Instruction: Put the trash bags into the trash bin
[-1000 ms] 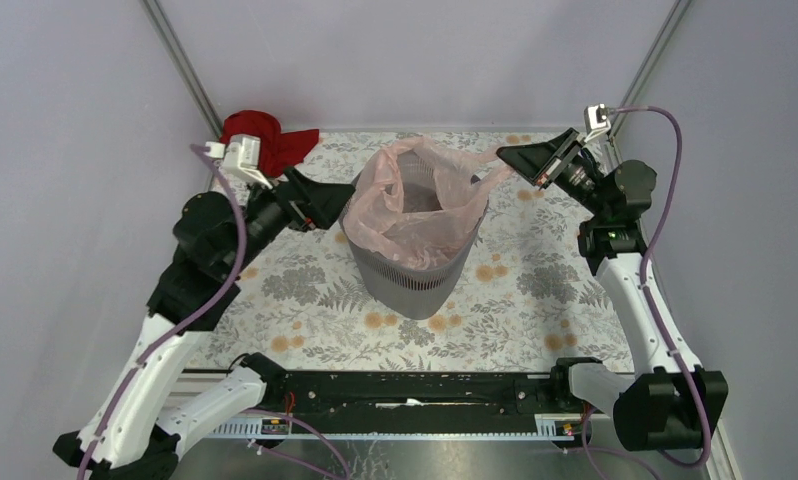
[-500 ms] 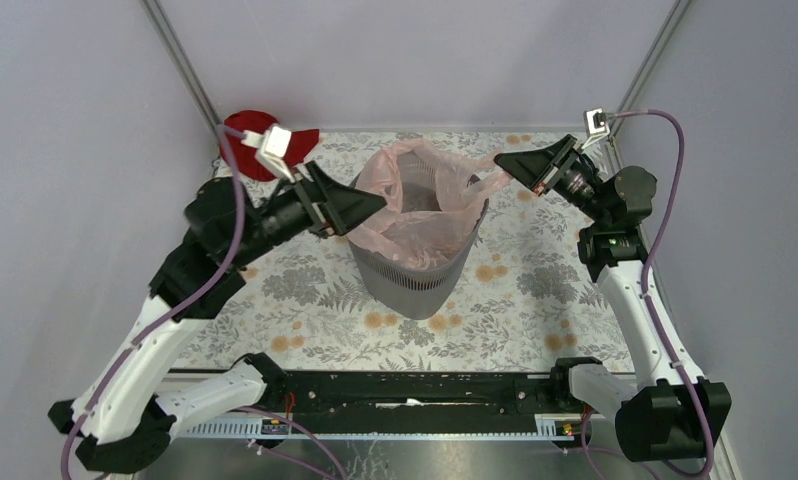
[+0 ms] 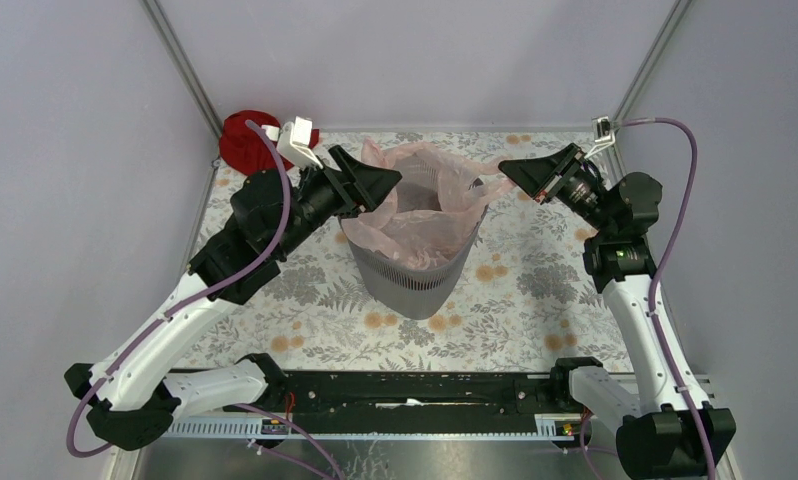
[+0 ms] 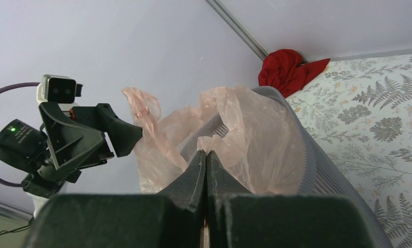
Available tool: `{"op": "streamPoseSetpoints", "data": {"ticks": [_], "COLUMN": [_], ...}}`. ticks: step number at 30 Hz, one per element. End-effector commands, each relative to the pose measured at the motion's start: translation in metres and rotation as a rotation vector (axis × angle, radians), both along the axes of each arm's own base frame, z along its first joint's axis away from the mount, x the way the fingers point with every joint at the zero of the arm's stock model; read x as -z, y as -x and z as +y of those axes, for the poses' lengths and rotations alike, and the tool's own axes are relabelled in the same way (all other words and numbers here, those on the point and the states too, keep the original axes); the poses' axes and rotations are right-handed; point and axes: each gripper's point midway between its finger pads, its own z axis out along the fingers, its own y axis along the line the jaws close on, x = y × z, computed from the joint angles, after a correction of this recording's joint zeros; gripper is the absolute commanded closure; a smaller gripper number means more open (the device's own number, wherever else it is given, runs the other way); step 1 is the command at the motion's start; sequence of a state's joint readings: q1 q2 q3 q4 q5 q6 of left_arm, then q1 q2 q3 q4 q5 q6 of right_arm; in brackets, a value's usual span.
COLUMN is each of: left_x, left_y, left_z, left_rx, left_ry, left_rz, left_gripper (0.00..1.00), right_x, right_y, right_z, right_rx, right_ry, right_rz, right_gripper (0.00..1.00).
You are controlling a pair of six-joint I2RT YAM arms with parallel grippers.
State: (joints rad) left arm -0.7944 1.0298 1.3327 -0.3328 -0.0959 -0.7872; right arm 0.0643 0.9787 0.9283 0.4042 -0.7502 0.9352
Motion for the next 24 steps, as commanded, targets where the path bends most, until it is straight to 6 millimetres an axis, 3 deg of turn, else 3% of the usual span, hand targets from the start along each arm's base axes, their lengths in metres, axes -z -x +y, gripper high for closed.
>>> {"op": "streamPoseSetpoints", "data": {"ticks": [1,6,13,19,21,24], "left_x": [-0.02,-0.023,-0.003,0.006,0.01,0.012], "left_y": [-0.014,-0.02,-0.035,-0.037,-0.035,-0.03], "left_z": [0.01,0.009,0.004,0.004,0.006,0.009], "left_rx": [-0.095,-0.113,-0.155,-0.176,-0.179,-0.171], "left_ry": [0.025,0.014,-0.051,-0.074,-0.069,-0.066], "left_rz": [-0.081,-0.096,-0.01,0.09,0.095,0.09], "left_gripper": [0.34,0.34,0.39,0.32,0.31,0.3], "right_x": [-0.024,-0.031,-0.043,-0.046,-0.054,-0.083], "right_y": [0.008,0.008,0.013,0.017,0.022,0.039], "right_z": [-0.003,-0.004,-0.006,-0.006,-0.005,0.001], "right_rx": [0.033,0.045,0.061,0.051,0.037,-0.034], "right_ry": [0.029,0.022,0.024,0.02,-0.011,-0.061], "right_rz": [-0.097,-0.109,-0.137,-0.143,-0.147,-0.199], "right_gripper": [1.0,1.0,1.0,1.0,1.0,1.0]}}
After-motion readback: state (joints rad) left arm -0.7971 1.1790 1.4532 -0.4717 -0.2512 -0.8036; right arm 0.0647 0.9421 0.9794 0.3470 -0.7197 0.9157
